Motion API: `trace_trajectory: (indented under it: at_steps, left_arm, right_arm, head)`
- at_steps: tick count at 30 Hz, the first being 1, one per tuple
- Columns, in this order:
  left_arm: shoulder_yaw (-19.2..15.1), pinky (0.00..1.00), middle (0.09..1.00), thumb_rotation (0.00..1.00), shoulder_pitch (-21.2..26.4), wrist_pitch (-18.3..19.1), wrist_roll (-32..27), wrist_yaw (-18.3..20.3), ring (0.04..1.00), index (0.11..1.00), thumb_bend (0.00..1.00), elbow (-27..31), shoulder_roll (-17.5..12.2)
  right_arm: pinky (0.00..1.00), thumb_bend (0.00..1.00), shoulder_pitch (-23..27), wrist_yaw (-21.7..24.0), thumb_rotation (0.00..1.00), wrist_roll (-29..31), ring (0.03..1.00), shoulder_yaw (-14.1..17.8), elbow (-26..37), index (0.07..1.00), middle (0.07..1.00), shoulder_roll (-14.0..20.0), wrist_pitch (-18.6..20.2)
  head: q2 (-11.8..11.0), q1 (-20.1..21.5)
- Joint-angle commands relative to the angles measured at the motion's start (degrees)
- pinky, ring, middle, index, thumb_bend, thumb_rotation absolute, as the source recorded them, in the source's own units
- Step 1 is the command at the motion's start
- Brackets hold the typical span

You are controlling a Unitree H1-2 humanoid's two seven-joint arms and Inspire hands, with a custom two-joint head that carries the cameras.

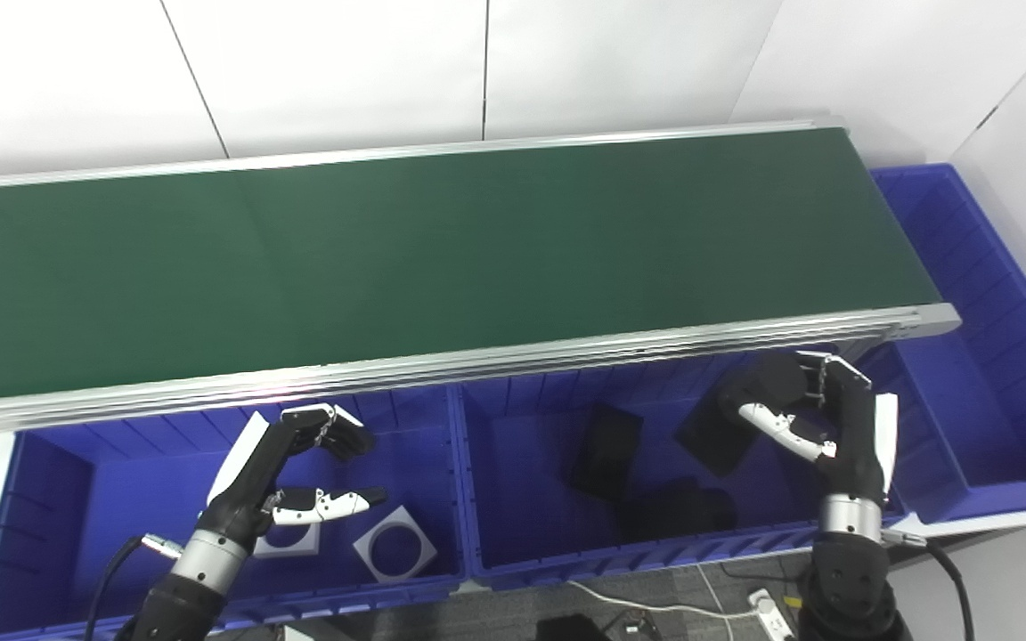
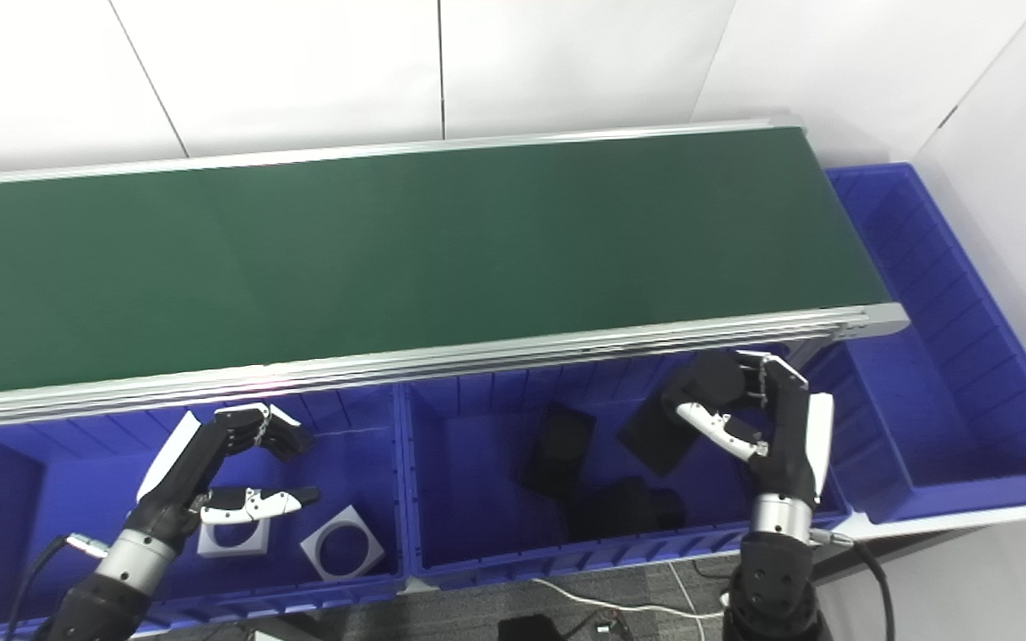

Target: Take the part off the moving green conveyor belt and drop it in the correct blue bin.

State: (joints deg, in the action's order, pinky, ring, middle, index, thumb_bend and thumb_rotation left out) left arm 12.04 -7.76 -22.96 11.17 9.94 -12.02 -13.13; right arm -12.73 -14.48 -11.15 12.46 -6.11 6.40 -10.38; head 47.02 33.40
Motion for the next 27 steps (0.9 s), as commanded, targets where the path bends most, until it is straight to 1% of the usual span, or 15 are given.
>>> trace_trajectory:
  at_steps: [1, 4, 8, 11, 14, 16, 18, 19, 20, 21, 22, 23, 24, 25, 27]
  left_arm:
    - [-0.22, 0.51, 0.579, 0.05, 0.59, -1.87, -0.63, 0.24, 0.556, 0.494, 0.52, 0.74, -0.65]
    - [-0.25, 0.51, 0.581, 0.05, 0.57, -1.72, -0.67, 0.31, 0.558, 0.494, 0.52, 0.81, -0.59]
    - [-0.18, 0.51, 0.582, 0.05, 0.6, -1.89, -0.45, 0.3, 0.559, 0.494, 0.52, 0.47, -0.6]
    - [-0.13, 0.51, 0.581, 0.05, 0.68, -2.03, 0.09, 0.14, 0.558, 0.494, 0.52, 0.35, -0.65]
    - [-0.08, 0.5, 0.58, 0.05, 0.69, -2.14, 0.06, 0.22, 0.555, 0.495, 0.52, 0.49, -0.65]
    - [-0.07, 0.5, 0.579, 0.05, 0.63, -2.03, 0.21, 0.25, 0.554, 0.494, 0.52, 0.77, -0.67]
    - [-0.05, 0.5, 0.58, 0.05, 0.59, -1.85, 0.44, 0.24, 0.557, 0.494, 0.52, 1.0, -0.67]
    - [0.0, 0.5, 0.581, 0.05, 0.59, -1.79, 0.53, 0.22, 0.558, 0.494, 0.52, 1.07, -0.59]
    - [0.04, 0.51, 0.581, 0.05, 0.6, -1.75, 0.6, 0.19, 0.559, 0.494, 0.52, 1.07, -0.5]
    - [0.12, 0.51, 0.579, 0.05, 0.6, -1.59, 0.7, 0.19, 0.559, 0.494, 0.52, 1.18, -0.36]
    - [0.25, 0.51, 0.579, 0.05, 0.63, -1.61, 0.85, 0.22, 0.559, 0.494, 0.52, 1.29, -0.28]
    - [0.43, 0.51, 0.576, 0.05, 0.66, -1.52, 1.01, 0.24, 0.558, 0.494, 0.52, 1.5, -0.07]
    - [0.56, 0.52, 0.574, 0.05, 0.64, -1.35, 1.02, 0.31, 0.558, 0.494, 0.52, 1.77, 0.14]
    - [0.71, 0.51, 0.571, 0.05, 0.6, -0.83, 1.2, 0.3, 0.556, 0.494, 0.52, 2.18, 0.49]
    - [1.01, 0.5, 0.563, 0.05, 0.42, 0.63, 1.68, 0.19, 0.549, 0.493, 0.52, 3.26, 1.18]
  right_arm:
    - [0.73, 0.95, 0.21, 0.42, 0.33, 0.74, 0.85, 0.08, 1.65, 0.829, 0.892, 1.06, -1.48]
    - [0.77, 0.98, -0.02, 0.75, 0.37, 0.44, 0.879, -0.22, 1.75, 0.862, 0.922, 1.41, -1.74]
    - [0.77, 0.97, -0.4, 1.19, 0.36, 0.66, 0.877, -0.9, 1.58, 0.876, 0.929, 1.98, -3.24]
    - [0.77, 0.97, -0.5, 1.48, 0.36, 1.7, 0.879, -1.05, 1.92, 0.873, 0.935, 1.7, -3.44]
    - [0.77, 0.98, -0.96, 2.84, 0.38, 3.62, 0.872, -1.79, 2.79, 0.853, 0.932, 1.58, -5.14]
    - [0.71, 1.0, -1.56, 4.21, 0.44, 4.44, 0.84, -2.86, 4.35, 0.849, 0.917, 1.68, -6.34]
    - [0.64, 1.0, -2.13, 5.31, 0.41, 5.17, 0.751, -3.8, 6.24, 0.804, 0.833, 1.44, -7.1]
    - [0.63, 1.0, -2.58, 6.47, 0.4, 5.93, 0.74, -4.69, 7.59, 0.8, 0.823, 1.45, -7.62]
    - [0.64, 0.98, -2.98, 7.49, 0.38, 6.63, 0.727, -5.5, 8.93, 0.794, 0.807, 1.41, -7.6]
    - [0.64, 0.99, -3.57, 9.04, 0.38, 7.36, 0.715, -6.97, 11.22, 0.788, 0.801, 1.32, -7.27]
    - [0.64, 0.99, -3.96, 10.43, 0.38, 7.9, 0.715, -8.42, 13.11, 0.788, 0.801, 1.23, -7.22]
    - [0.62, 1.0, -4.17, 11.6, 0.38, 8.23, 0.702, -9.72, 14.53, 0.777, 0.796, 1.26, -7.14]
    - [0.61, 1.0, -4.23, 12.91, 0.38, 8.44, 0.691, -11.11, 15.57, 0.769, 0.787, 1.45, -7.12]
    - [0.6, 1.0, -3.99, 14.31, 0.37, 8.66, 0.688, -12.51, 15.85, 0.765, 0.784, 1.87, -7.8]
    - [0.59, 1.0, -3.34, 16.33, 0.36, 8.34, 0.681, -15.05, 15.93, 0.735, 0.768, 2.07, -9.11]
  head:
    - [0.03, -0.06]
    - [0.03, -0.06]
    - [-0.12, -0.53]
    - [-0.12, -0.53]
    - [-0.21, -0.77]
    - [0.12, -1.37]
    - [0.18, -1.78]
    - [0.41, -3.04]
    - [0.45, -3.36]
    - [0.71, -4.72]
    - [0.77, -5.05]
    - [1.07, -7.52]
    - [1.07, -7.52]
    - [1.29, -10.13]
    - [1.45, -12.28]
